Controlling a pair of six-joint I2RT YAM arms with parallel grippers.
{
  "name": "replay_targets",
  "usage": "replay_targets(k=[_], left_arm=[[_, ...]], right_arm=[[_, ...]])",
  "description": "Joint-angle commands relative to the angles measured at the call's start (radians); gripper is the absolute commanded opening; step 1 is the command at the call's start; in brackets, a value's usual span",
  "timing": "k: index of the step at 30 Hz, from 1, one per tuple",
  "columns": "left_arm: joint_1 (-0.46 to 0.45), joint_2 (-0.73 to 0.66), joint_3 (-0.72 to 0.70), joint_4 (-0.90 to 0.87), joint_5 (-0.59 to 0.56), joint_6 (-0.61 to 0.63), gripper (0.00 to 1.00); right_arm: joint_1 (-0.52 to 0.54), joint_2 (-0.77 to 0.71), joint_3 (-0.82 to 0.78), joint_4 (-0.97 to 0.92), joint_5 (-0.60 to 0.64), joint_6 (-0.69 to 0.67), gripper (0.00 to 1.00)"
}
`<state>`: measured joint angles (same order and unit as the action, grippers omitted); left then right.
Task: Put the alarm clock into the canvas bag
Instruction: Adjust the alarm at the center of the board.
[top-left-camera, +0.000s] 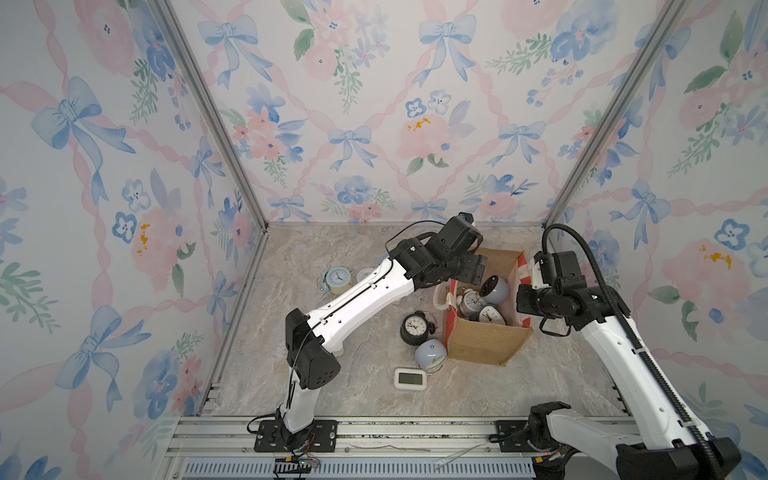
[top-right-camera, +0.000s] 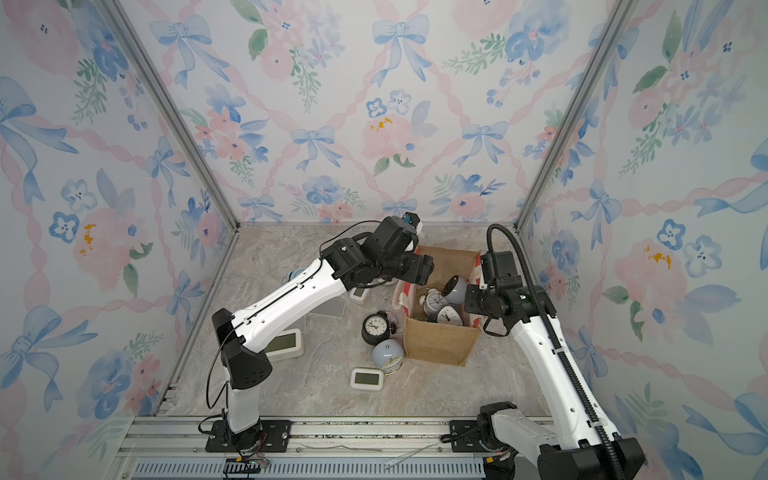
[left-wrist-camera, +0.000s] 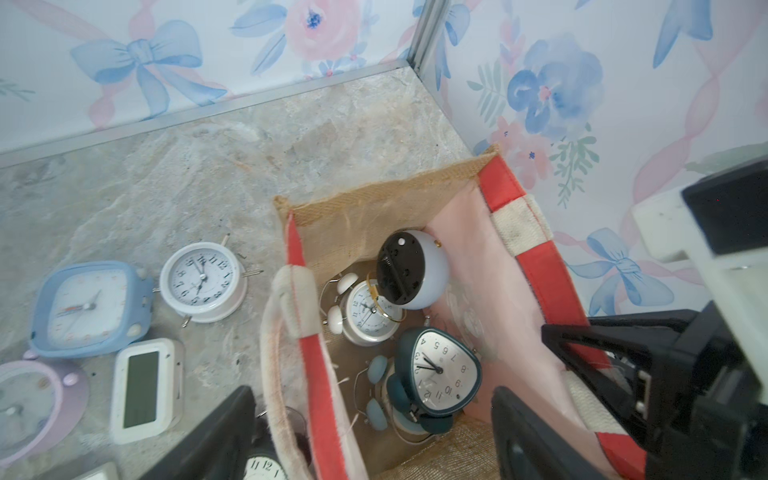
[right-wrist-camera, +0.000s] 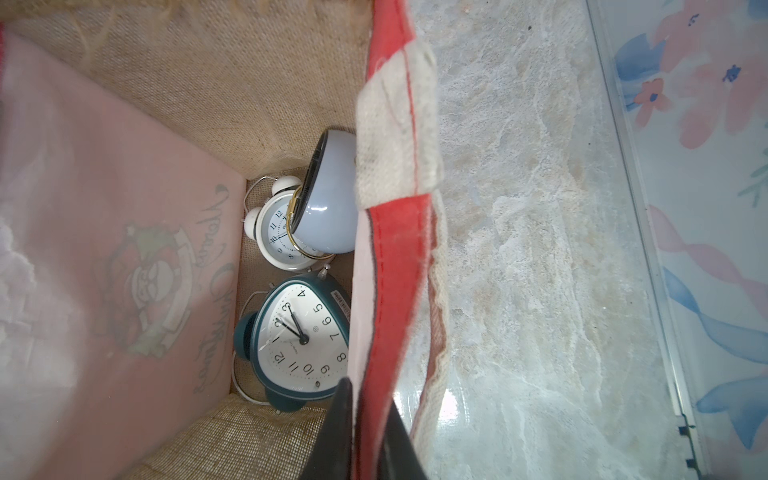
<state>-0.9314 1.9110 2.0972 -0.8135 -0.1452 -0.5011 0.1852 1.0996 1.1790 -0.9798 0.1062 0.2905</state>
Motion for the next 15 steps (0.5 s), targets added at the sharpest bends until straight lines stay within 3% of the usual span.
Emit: replay_targets(k=[1,15], left_arm=[[0.049,-0.087,-0.089,-0.013,-0.057,0.003,0.89],[0.347,-0.412,-0.636,-0.008,-0.047,-0.031,0.94]], right_arm=[[-0.001,0.009,0.014,-0.002,0.000,-0.007,0.13],[0.000,0.005,0.015,-0.005,0.000,-0.006,0.13]])
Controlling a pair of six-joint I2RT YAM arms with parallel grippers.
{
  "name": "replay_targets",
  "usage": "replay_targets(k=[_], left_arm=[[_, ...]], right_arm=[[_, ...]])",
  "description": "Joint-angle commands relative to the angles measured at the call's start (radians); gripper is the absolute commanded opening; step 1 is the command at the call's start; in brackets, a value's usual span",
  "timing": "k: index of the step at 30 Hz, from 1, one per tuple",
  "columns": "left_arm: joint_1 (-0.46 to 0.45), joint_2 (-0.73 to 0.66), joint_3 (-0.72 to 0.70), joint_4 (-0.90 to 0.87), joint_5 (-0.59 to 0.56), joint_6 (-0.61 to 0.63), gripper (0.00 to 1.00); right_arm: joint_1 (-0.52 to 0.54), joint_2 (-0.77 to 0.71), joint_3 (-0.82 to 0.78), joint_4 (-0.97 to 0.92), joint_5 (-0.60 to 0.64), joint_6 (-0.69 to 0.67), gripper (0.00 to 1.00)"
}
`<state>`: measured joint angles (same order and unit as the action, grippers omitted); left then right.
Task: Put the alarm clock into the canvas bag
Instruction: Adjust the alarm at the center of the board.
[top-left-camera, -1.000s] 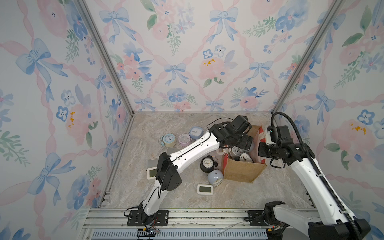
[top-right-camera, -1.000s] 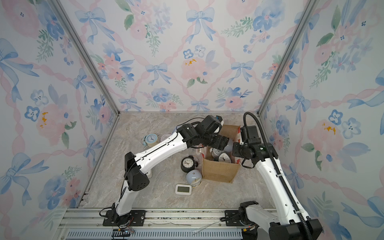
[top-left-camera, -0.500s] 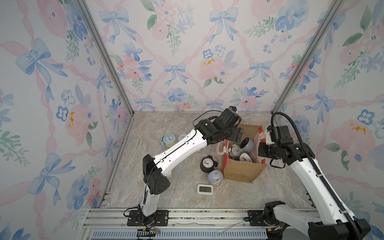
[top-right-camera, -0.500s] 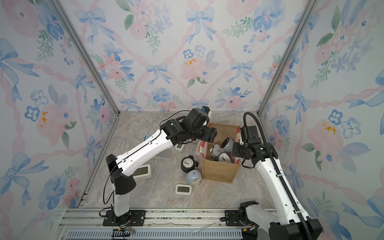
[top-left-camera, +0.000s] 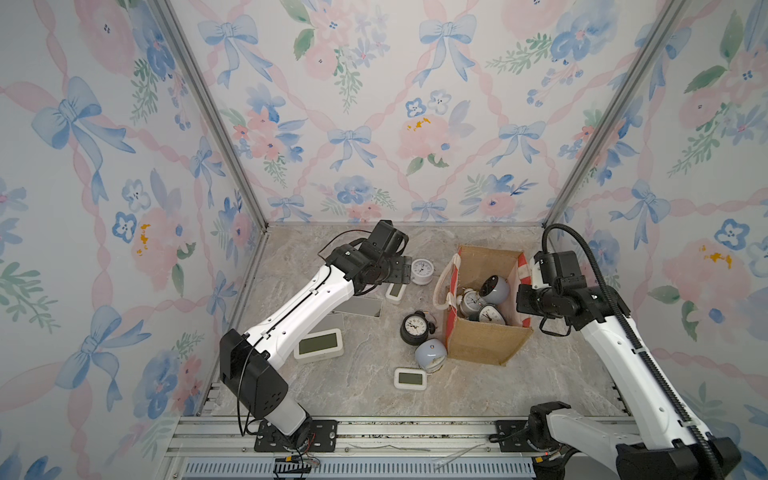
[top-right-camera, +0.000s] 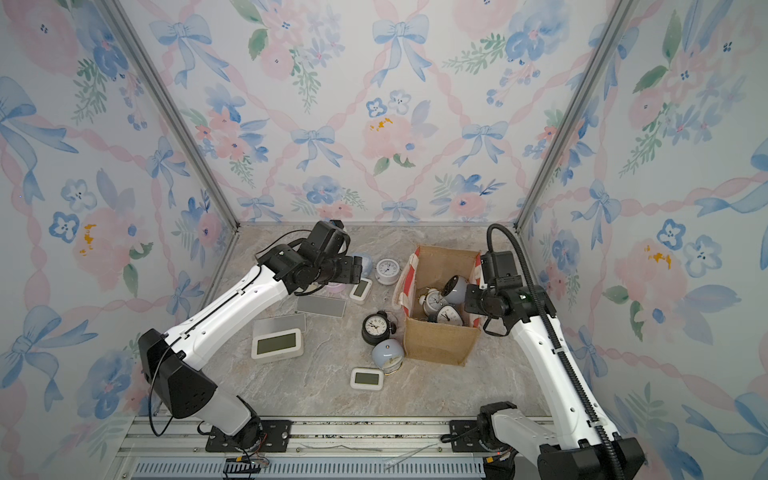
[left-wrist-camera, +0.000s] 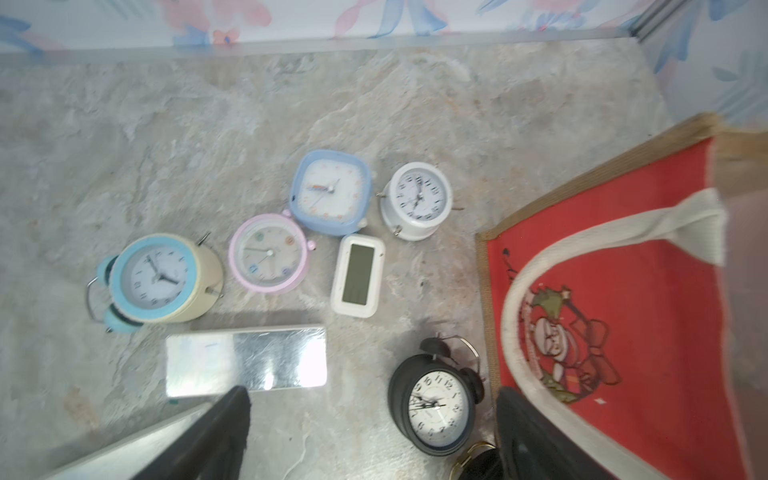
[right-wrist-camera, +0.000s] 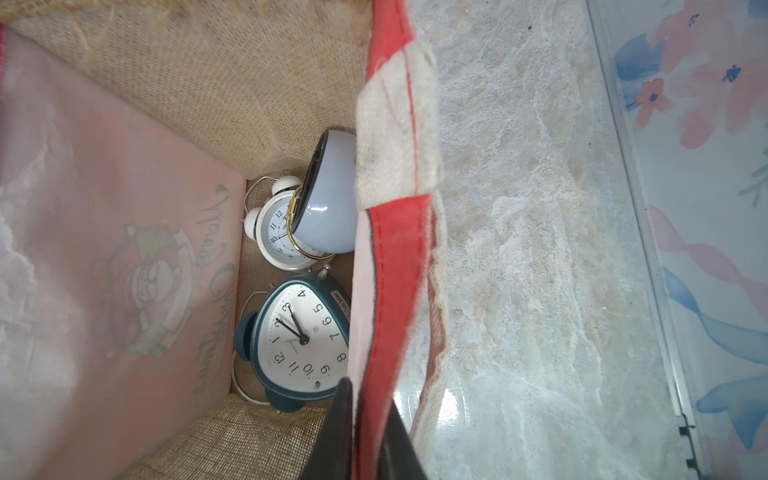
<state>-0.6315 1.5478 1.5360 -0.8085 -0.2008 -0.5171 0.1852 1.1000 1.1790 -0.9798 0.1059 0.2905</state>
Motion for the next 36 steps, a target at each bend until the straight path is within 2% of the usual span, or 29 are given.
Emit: replay_targets(k=[1,5,10,15,21,29,36], left_arm=[[0.077,-0.066,-0.117,-0.010,0.013,-0.012,0.95],[0.164,-0.113,-0.252,0.006,0.065,0.004,0.98],[0.174,-0.127,-0.355,0.021,0.155,0.009,0.96],[0.184,-0.129,-0.439,0.017,0.108,0.008,0.95],[0.294,-0.133,-0.528,0.025,0.106,-0.036,0.98],[0.486,-0.128,-0.612,0.109,0.173,-0.006,0.98],[0.570,-0.063,-0.641,0.131,0.236,0.035,0.98]], right_arm=[[0.000,0.005,0.016,-0.004,-0.001,-0.008,0.13],[0.000,0.006,0.017,-0.004,-0.006,-0.006,0.13],[0.002,0.000,0.013,-0.006,-0.002,-0.007,0.13],[0.002,-0.011,0.007,-0.007,-0.002,-0.007,0.13],[0.001,-0.020,-0.001,-0.008,-0.002,-0.008,0.13],[0.002,-0.017,-0.003,-0.002,-0.006,-0.008,0.13],[0.002,-0.025,0.001,-0.006,-0.004,-0.012,0.13]])
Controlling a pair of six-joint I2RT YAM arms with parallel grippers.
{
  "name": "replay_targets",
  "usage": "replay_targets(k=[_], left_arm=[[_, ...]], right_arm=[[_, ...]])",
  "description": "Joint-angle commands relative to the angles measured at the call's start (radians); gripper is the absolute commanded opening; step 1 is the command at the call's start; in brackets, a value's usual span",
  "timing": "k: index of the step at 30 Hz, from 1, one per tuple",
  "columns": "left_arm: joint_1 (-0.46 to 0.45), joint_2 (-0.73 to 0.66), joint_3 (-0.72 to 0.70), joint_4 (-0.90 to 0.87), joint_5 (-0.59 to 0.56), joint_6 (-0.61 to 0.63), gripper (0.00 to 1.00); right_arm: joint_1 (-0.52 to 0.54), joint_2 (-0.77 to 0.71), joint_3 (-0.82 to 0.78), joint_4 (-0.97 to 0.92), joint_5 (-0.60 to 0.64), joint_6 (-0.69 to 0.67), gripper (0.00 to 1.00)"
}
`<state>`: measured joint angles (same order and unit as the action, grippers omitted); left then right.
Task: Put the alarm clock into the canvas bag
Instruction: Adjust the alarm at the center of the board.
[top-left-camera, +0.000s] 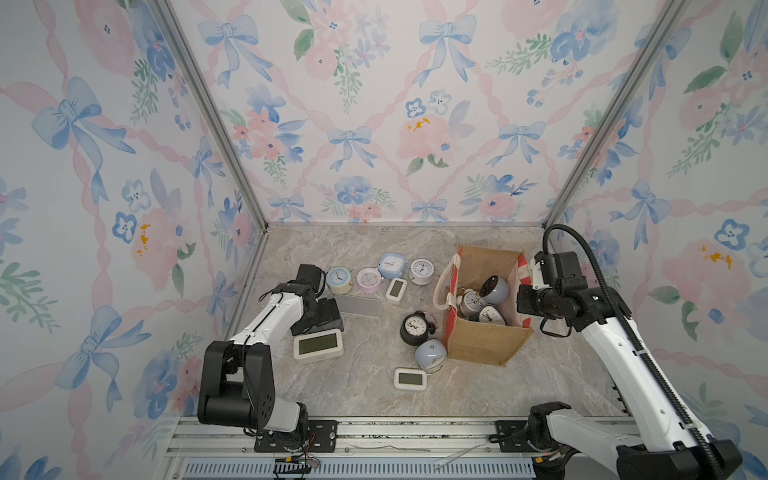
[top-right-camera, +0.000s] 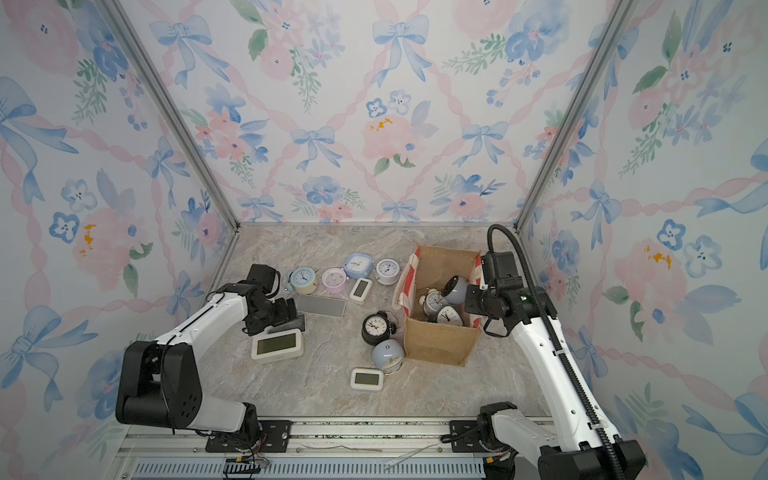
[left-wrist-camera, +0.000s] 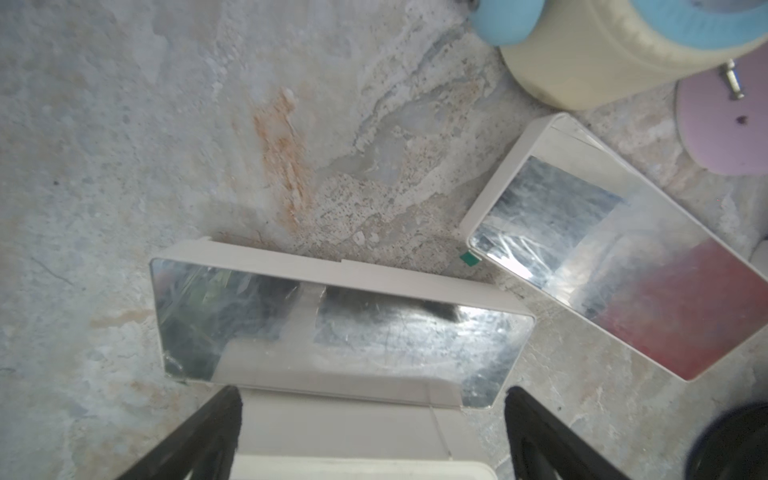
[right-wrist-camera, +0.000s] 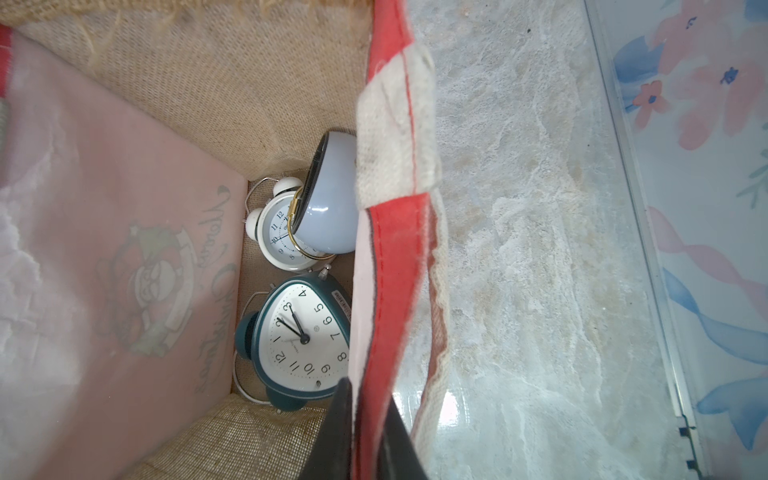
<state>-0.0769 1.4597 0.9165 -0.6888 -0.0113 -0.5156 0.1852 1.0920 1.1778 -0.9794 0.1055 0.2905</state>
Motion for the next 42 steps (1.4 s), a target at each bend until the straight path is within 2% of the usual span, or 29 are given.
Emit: replay_targets(k=[1,9,15,32,42], left_arm=[[0.017,0.028,-0.028,0.011,0.060,0.035,0.98],[0.012,-0.033,-0.086,0.008,0.154,0.016,0.98],[-0.045,-0.059,-0.119,0.006,0.171,-0.031,0.98],[-0.300,-0.111,-0.173,-0.024,0.112,-0.221,0.98],[-0.366,-0.165,-0.272,-0.030,0.076,-0.308,0.98]], right_arm=[[0.002,-0.019,-0.001,-0.008,-0.002,-0.013,0.13],[0.001,-0.026,-0.004,-0.002,-0.005,-0.010,0.13],[0.002,-0.032,-0.004,0.000,-0.013,-0.011,0.13],[0.010,-0.050,-0.013,0.010,-0.021,-0.011,0.13],[0.014,-0.053,-0.026,0.017,-0.026,-0.008,0.13]])
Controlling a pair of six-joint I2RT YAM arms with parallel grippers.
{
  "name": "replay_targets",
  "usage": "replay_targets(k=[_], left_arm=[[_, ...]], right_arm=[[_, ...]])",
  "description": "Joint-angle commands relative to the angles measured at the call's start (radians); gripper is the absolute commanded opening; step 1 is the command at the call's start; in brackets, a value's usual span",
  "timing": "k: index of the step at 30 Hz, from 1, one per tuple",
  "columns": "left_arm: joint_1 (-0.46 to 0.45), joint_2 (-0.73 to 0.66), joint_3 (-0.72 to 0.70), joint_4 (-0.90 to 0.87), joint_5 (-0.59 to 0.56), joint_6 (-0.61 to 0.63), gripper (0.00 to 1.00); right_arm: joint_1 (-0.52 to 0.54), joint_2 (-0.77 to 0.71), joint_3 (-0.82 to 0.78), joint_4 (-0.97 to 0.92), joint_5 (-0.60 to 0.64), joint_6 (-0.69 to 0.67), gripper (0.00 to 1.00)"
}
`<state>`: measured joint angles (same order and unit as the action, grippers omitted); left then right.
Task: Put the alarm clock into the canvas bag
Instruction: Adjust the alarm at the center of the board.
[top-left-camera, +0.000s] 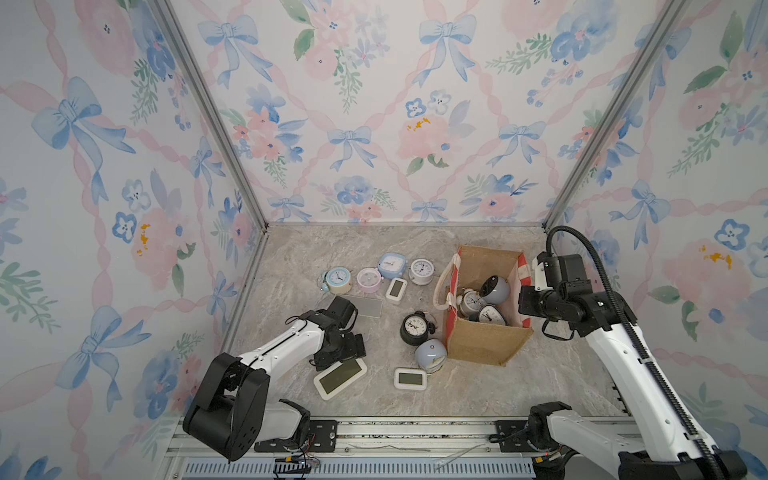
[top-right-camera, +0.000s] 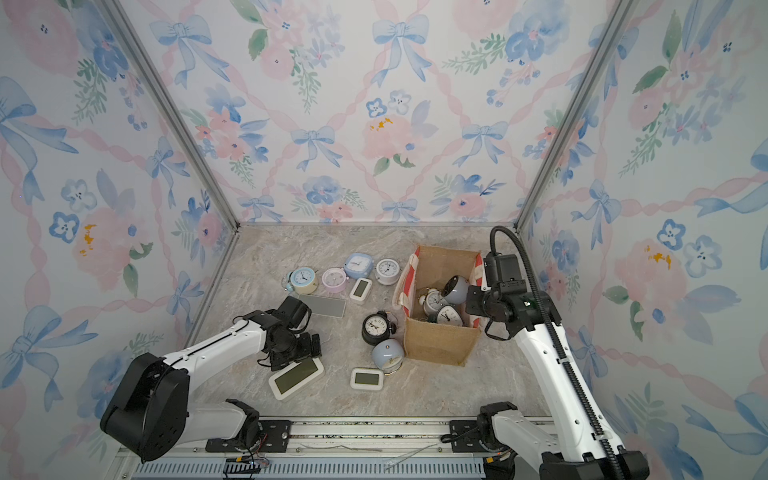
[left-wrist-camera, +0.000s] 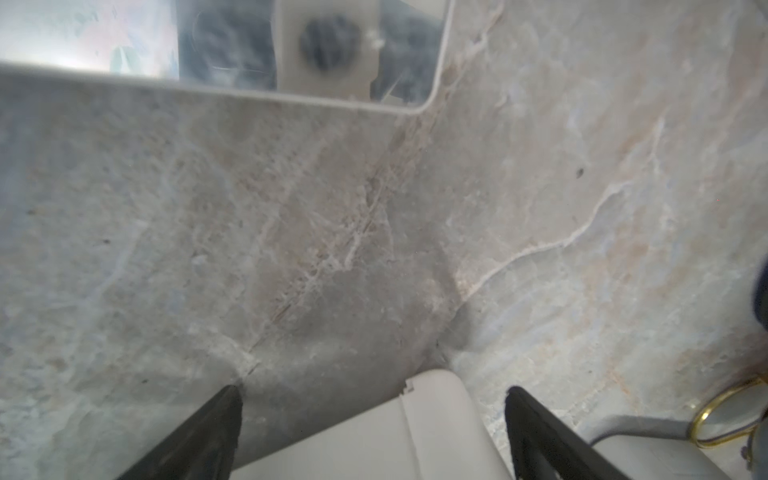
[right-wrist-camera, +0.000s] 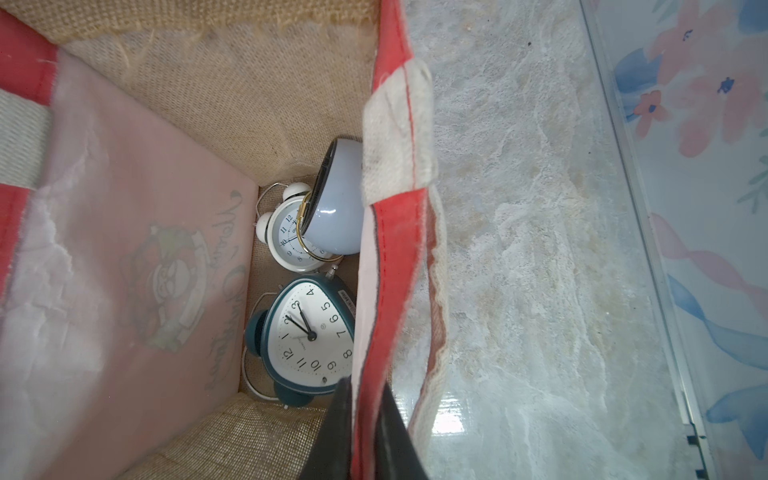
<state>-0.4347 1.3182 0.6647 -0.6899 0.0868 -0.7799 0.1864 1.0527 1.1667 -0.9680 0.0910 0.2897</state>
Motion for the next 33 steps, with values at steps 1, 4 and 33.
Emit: replay_targets(k=[1,4,33], left_arm=[[-0.010,-0.028,-0.022,-0.028,-0.026,-0.050,0.98],[-0.012,-0.046,-0.026,-0.030,-0.031,-0.064,0.98],[-0.413,-0.070,0.228,-0.241,0.092,-0.050,0.98]], right_arm=[[0.012,-0.014,-0.015,0.007,-0.011,-0.008,0.13],[0.013,-0.012,-0.015,0.009,-0.011,-0.008,0.13],[0.020,-0.001,-0.009,0.005,-0.005,-0.012,0.14]])
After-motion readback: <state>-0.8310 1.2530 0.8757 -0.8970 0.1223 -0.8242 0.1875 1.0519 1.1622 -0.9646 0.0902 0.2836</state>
